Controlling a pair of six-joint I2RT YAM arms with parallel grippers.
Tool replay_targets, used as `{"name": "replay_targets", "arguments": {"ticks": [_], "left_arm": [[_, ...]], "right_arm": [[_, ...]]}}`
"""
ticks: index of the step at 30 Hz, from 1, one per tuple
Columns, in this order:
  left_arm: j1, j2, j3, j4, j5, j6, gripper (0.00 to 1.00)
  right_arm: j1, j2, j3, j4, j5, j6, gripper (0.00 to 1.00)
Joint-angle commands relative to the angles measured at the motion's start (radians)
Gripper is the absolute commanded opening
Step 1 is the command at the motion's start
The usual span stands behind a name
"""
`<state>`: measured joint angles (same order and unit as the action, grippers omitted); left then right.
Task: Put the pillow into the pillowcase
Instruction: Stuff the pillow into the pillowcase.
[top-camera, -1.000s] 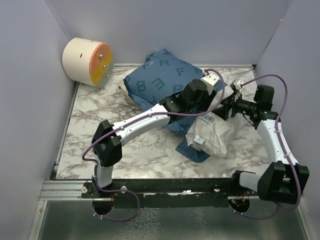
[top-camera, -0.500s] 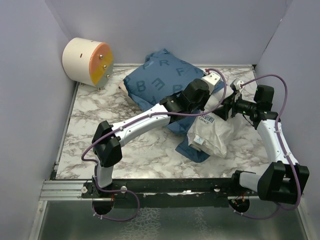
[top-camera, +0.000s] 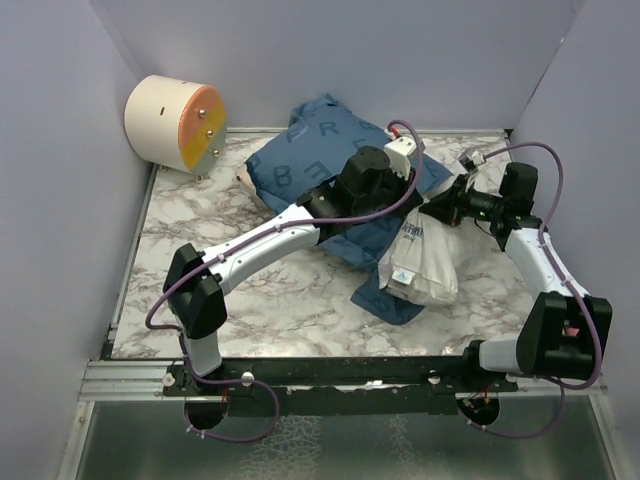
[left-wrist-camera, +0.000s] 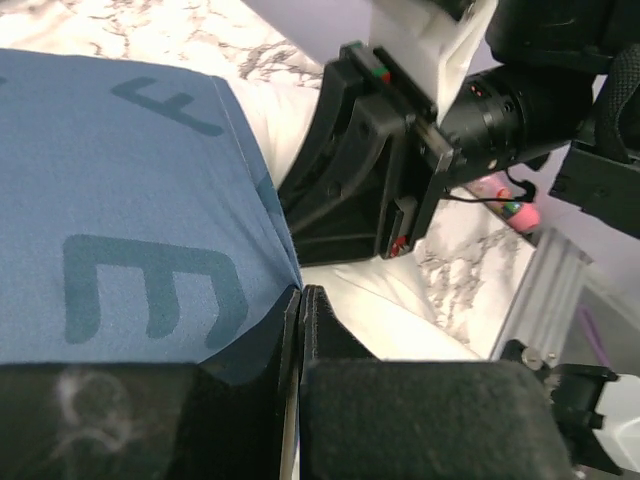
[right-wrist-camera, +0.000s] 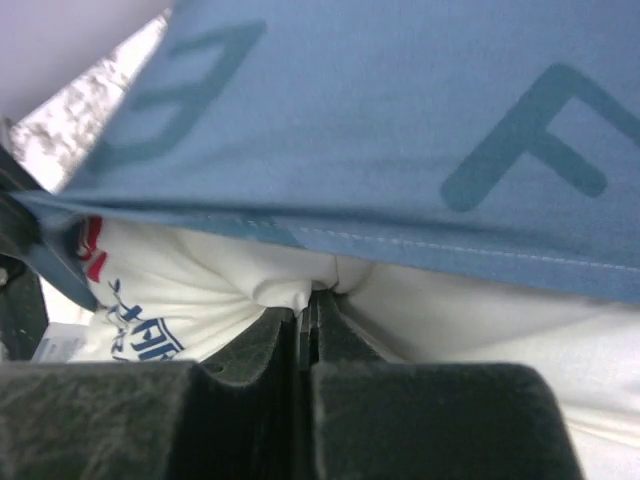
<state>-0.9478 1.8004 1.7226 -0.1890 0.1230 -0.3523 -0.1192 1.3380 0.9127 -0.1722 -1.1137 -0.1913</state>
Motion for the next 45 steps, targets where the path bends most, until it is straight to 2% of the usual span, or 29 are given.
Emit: {"name": "replay_targets", "arguments": {"ticks": [1, 3, 5, 7, 9, 11, 14, 17, 19, 22, 25, 29, 31, 34, 38, 41, 42, 45], "left_arm": [[-0.053, -0.132, -0.108, 0.332, 0.318, -0.223, 0.00], [-0.045, -0.155, -0.192, 0.443, 0.344, -0.290, 0.00], [-0.029, -0.157, -0.292, 0.577, 0.384, -0.372, 0.00], [-0.007, -0.150, -0.405, 0.731, 0.410, -0.486, 0.00], [0.014, -0.137, -0.509, 0.882, 0.417, -0.563, 0.00], [0.026, -0.127, -0.583, 0.955, 0.409, -0.588, 0.00], [0.043, -0.130, -0.680, 0.959, 0.366, -0.568, 0.00], [0.071, -0.143, -0.787, 0.982, 0.328, -0.566, 0.00], [0.087, -0.154, -0.862, 1.006, 0.310, -0.568, 0.00], [0.102, -0.159, -0.929, 1.057, 0.304, -0.585, 0.00], [0.104, -0.158, -0.953, 1.079, 0.312, -0.591, 0.00], [0.104, -0.165, -0.957, 1.085, 0.329, -0.589, 0.00], [0.099, -0.181, -0.952, 1.075, 0.334, -0.577, 0.00], [0.090, -0.205, -0.925, 1.034, 0.344, -0.533, 0.00], [0.069, -0.226, -0.841, 0.933, 0.356, -0.467, 0.00], [0.061, -0.229, -0.760, 0.852, 0.369, -0.427, 0.00], [0.061, -0.227, -0.733, 0.824, 0.371, -0.417, 0.00], [0.063, -0.206, -0.611, 0.727, 0.370, -0.368, 0.00]], "right_arm": [[0.043, -0.041, -0.064, 0.514, -0.094, 0.437, 0.01], [0.071, -0.042, -0.125, 0.732, -0.091, 0.577, 0.00], [0.123, -0.026, -0.181, 0.797, -0.080, 0.612, 0.01], [0.175, -0.011, -0.232, 0.767, -0.049, 0.553, 0.01], [0.196, 0.017, -0.248, 0.668, -0.036, 0.474, 0.01], [0.196, 0.048, -0.223, 0.517, -0.076, 0.370, 0.01], [0.190, 0.023, -0.121, 0.134, -0.160, 0.028, 0.08], [0.125, -0.079, -0.014, -0.236, -0.167, -0.272, 0.31], [0.014, -0.151, 0.025, -0.373, -0.176, -0.362, 0.50], [-0.183, -0.192, 0.133, -0.647, -0.186, -0.598, 0.66], [-0.312, -0.125, 0.271, -0.851, -0.163, -0.773, 0.76], [-0.377, 0.061, 0.423, -0.926, -0.084, -0.838, 0.86], [-0.378, 0.162, 0.462, -0.960, -0.053, -0.910, 0.87], [-0.339, 0.199, 0.413, -0.919, -0.038, -0.958, 0.87], [-0.184, 0.138, 0.257, -0.659, 0.011, -0.838, 0.87], [-0.073, 0.124, 0.181, -0.556, -0.047, -0.752, 0.82], [-0.032, 0.119, 0.161, -0.525, -0.070, -0.710, 0.75], [0.077, 0.068, 0.095, -0.366, -0.130, -0.518, 0.34]]}}
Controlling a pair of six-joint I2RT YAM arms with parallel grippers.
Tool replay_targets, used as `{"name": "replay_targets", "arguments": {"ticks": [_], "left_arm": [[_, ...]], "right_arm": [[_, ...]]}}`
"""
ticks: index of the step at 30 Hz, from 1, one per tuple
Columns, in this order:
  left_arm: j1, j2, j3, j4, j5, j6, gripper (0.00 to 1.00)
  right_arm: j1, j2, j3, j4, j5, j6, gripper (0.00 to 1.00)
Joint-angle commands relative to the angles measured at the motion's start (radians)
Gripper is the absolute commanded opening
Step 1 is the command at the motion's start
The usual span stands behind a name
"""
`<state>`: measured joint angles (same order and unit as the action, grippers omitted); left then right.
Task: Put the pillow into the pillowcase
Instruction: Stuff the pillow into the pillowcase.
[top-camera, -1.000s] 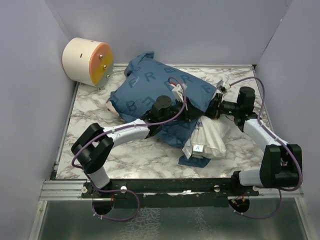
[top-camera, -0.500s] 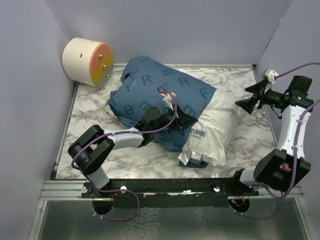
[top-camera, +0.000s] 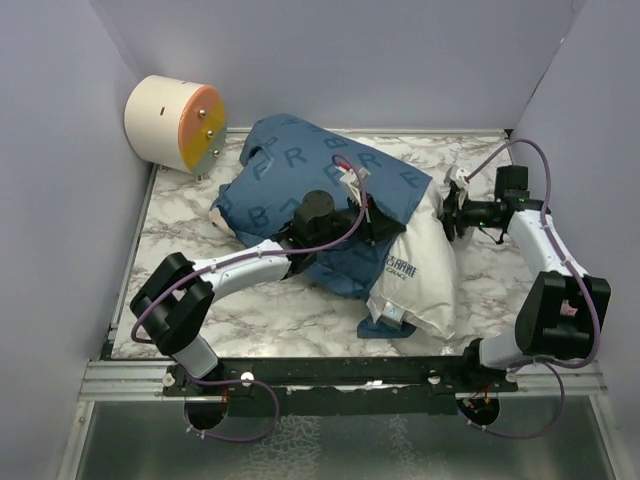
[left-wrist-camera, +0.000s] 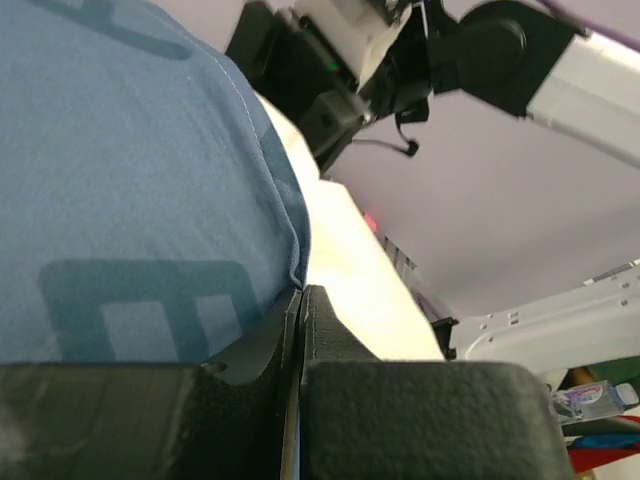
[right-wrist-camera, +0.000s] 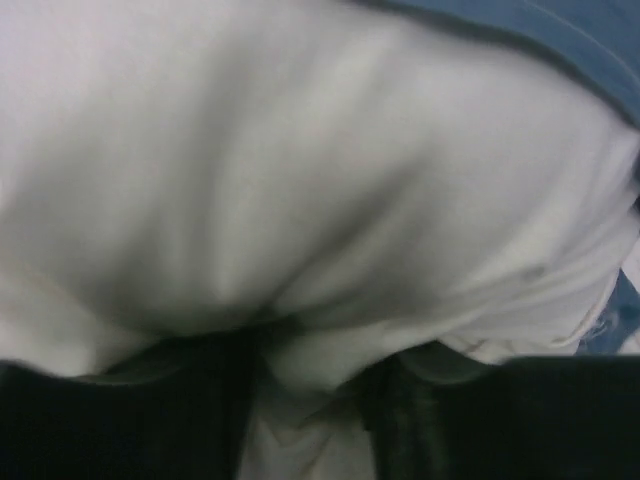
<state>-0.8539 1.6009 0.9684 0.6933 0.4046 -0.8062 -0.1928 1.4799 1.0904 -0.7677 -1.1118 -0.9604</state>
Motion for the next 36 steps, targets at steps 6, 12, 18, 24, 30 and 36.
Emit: {"name": "replay_targets", "arguments": {"ticks": [6, 12, 18, 24, 30, 36], "left_arm": [[-0.029, 0.134, 0.515, -0.326, 0.145, 0.129, 0.00], [-0.066, 0.238, 0.754, -0.382, 0.199, 0.114, 0.00], [-0.069, 0.204, 0.566, -0.389, 0.150, 0.138, 0.00], [0.008, 0.179, 0.267, -0.205, 0.123, 0.042, 0.00], [0.042, 0.172, 0.221, -0.163, 0.129, 0.021, 0.00], [0.045, 0.147, 0.266, -0.241, 0.115, 0.063, 0.00]], "right_arm": [[0.203, -0.268, -0.212, 0.911, -0.067, 0.999, 0.00], [0.205, -0.266, -0.181, 1.106, 0.204, 1.273, 0.00], [0.200, -0.257, -0.294, 1.109, 0.353, 1.078, 0.01], [0.157, -0.303, -0.092, 0.619, 0.209, 0.589, 0.55], [-0.068, -0.333, 0.180, 0.189, 0.218, 0.268, 0.89], [-0.094, -0.274, 0.336, -0.471, 0.145, -0.389, 0.92]]}}
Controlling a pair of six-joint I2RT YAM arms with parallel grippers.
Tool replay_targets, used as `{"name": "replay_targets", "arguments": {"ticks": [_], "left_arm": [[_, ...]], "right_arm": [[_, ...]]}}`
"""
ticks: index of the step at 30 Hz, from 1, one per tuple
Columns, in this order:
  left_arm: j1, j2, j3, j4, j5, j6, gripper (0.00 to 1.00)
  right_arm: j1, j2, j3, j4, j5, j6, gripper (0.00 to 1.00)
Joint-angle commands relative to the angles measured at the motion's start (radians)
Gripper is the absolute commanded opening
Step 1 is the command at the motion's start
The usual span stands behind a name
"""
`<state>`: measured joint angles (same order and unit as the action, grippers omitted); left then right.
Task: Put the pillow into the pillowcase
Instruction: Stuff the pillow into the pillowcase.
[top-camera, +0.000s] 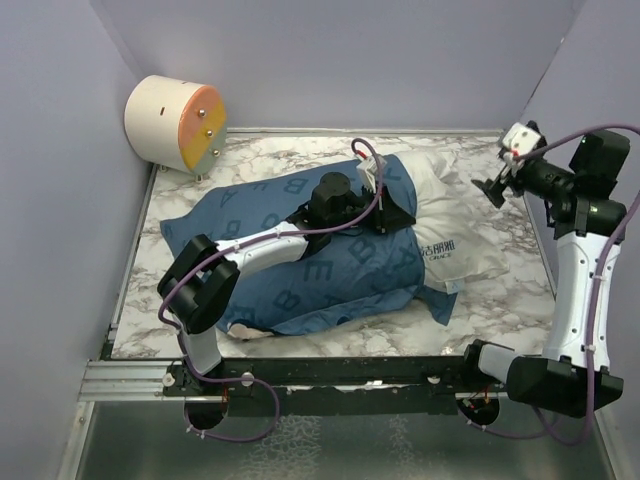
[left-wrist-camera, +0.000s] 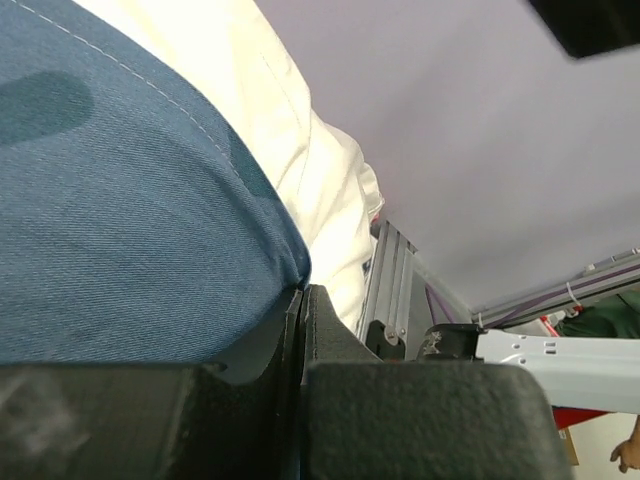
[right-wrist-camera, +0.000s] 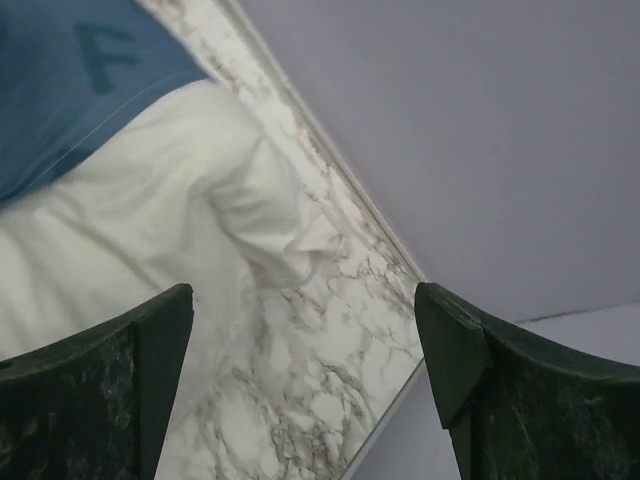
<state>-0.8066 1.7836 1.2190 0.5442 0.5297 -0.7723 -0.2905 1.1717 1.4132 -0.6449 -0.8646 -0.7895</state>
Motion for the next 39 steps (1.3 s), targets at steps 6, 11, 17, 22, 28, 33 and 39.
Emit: {"name": "replay_targets", "arguments": {"ticks": [6, 11, 17, 22, 28, 33, 39], "left_arm": [[-0.008, -0.079, 0.089, -0.158, -0.001, 0.045, 0.00], [-0.033, -0.100, 0.206, -0.216, -0.009, 0.059, 0.00], [-0.072, 0.105, 0.534, -0.326, -0.007, 0.058, 0.00], [-0.106, 0.401, 1.095, -0.566, 0.006, 0.067, 0.00], [-0.121, 0.710, 1.713, -0.770, 0.026, 0.003, 0.00], [-0.105, 0.618, 1.591, -0.797, -0.004, 0.073, 0.00], [-0.094, 0.363, 1.041, -0.623, -0.035, 0.127, 0.00]], "right_arm": [[0.006, -0.032, -0.333, -0.393, -0.092, -0.666, 0.92], [0.045, 0.055, -0.478, -0.059, -0.036, -0.525, 0.86], [0.171, 0.017, -0.512, 0.019, -0.303, -0.241, 0.24], [0.182, -0.137, -0.584, 0.473, -0.328, 0.455, 0.01], [0.171, -0.308, -0.671, 0.805, 0.015, 0.938, 0.01], [0.139, -0.344, -0.774, 0.962, 0.150, 1.168, 0.01], [0.139, -0.248, -0.899, 1.051, 0.088, 1.179, 0.00]]}}
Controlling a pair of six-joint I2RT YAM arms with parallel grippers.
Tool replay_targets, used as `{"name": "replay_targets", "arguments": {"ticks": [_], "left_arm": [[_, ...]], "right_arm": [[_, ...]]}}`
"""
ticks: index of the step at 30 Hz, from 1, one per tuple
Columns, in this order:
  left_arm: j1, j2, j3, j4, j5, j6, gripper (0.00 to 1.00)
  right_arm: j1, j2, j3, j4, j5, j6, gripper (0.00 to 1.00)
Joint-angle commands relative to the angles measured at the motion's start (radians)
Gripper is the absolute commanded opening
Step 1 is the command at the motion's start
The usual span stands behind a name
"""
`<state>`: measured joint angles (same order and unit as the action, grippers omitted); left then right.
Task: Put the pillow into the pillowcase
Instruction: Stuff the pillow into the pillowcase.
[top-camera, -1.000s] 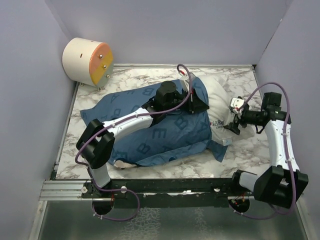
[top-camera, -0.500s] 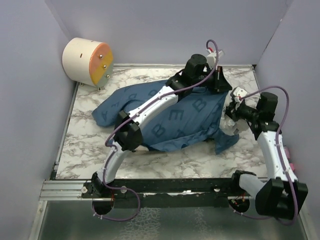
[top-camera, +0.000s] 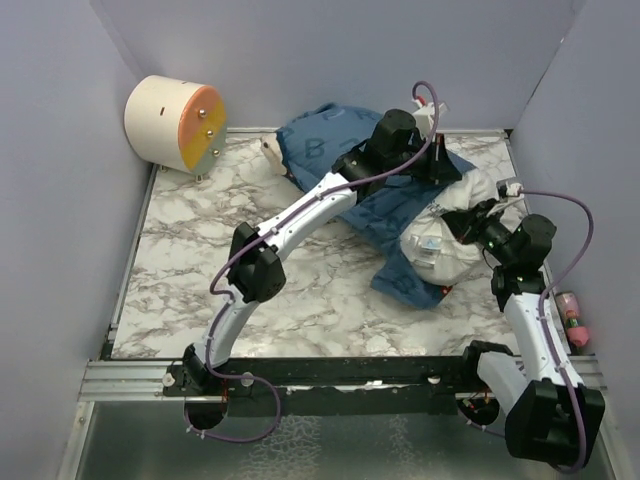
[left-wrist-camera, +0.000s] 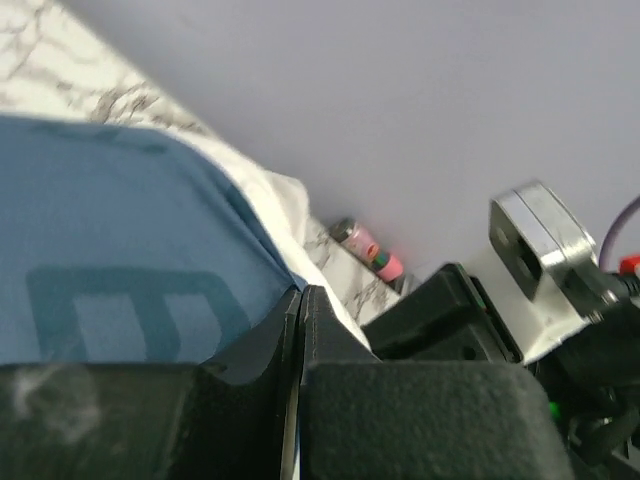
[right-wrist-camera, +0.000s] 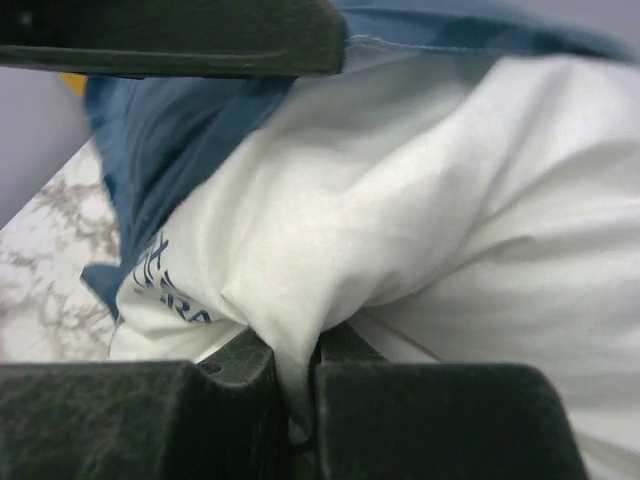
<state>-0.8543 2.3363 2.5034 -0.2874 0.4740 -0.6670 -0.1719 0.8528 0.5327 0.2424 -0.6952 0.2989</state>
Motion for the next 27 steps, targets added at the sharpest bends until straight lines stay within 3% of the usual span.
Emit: {"name": "replay_targets", "arguments": {"ticks": [1, 4, 7, 10, 12, 16, 20, 23, 27], "left_arm": [[-0.046, -0.234, -0.348, 0.234, 0.005, 0.027, 0.00], [-0.046, -0.372, -0.646, 0.314, -0.058, 0.038, 0.02], [-0.046, -0.528, -0.884, 0.341, -0.163, 0.071, 0.24], [-0.046, -0.713, -1.120, 0.365, -0.276, 0.097, 0.51], [-0.045, -0.869, -1.286, 0.372, -0.343, 0.105, 0.59], [-0.043, -1.114, -1.609, 0.430, -0.377, 0.031, 0.64], [-0.046, -1.305, -1.944, 0.587, -0.359, -0.090, 0.65], [-0.062, -1.343, -2.075, 0.739, -0.374, -0.115, 0.66], [-0.111, -1.257, -2.138, 0.943, -0.430, -0.021, 0.71]], "right_arm": [[0.020, 0.095, -0.012, 0.139, -0.110, 0.057, 0.01], [0.022, 0.162, 0.016, 0.076, -0.249, -0.058, 0.03], [0.030, 0.219, 0.096, -0.081, -0.411, -0.251, 0.09], [0.031, 0.238, 0.193, -0.290, -0.491, -0.509, 0.28], [0.031, 0.237, 0.254, -0.442, -0.507, -0.682, 0.44], [0.032, 0.237, 0.368, -0.747, -0.582, -0.971, 0.69], [0.033, 0.293, 0.574, -1.230, -0.618, -1.413, 0.81], [0.034, 0.356, 0.718, -1.614, -0.598, -1.802, 0.85], [0.034, 0.304, 0.759, -1.649, -0.543, -1.857, 0.93]]}}
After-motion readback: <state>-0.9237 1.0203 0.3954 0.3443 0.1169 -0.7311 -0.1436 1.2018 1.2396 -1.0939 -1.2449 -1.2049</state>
